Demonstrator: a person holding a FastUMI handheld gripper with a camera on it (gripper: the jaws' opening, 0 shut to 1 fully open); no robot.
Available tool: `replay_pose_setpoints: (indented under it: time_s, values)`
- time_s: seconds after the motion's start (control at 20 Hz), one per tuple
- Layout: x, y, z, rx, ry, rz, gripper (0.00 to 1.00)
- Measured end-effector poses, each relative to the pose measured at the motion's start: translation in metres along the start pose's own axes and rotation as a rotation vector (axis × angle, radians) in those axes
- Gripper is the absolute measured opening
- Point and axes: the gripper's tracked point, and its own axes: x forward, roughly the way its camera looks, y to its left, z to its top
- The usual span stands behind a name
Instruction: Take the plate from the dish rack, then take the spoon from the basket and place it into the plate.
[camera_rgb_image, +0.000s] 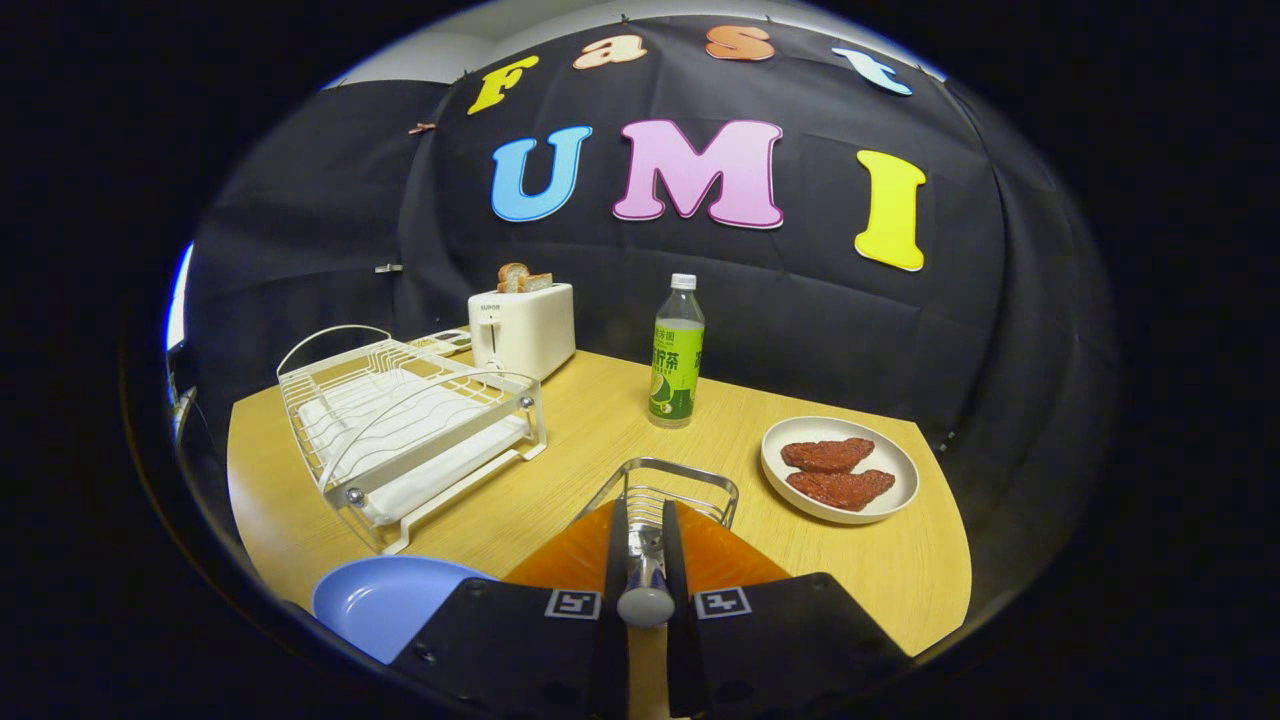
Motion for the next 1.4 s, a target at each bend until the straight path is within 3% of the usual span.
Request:
replay_pose_setpoints:
  time_s: [0.2, 0.5, 0.75, 1.05, 1.4]
  values:
    - [-0.003, -0.001, 0.008, 0.025, 0.03, 0.014, 0.16]
    - [-0.028, -0.013, 0.059, 0.056, -0.011, 0.001, 0.16]
    - [-0.064, -0.009, 0.091, 0.09, -0.04, 0.037, 0.16]
    - [-0.101, 0.042, 0.099, 0.12, -0.046, 0.167, 0.16]
    - [-0.098, 0.115, 0.049, 0.067, 0.041, 0.349, 0.16]
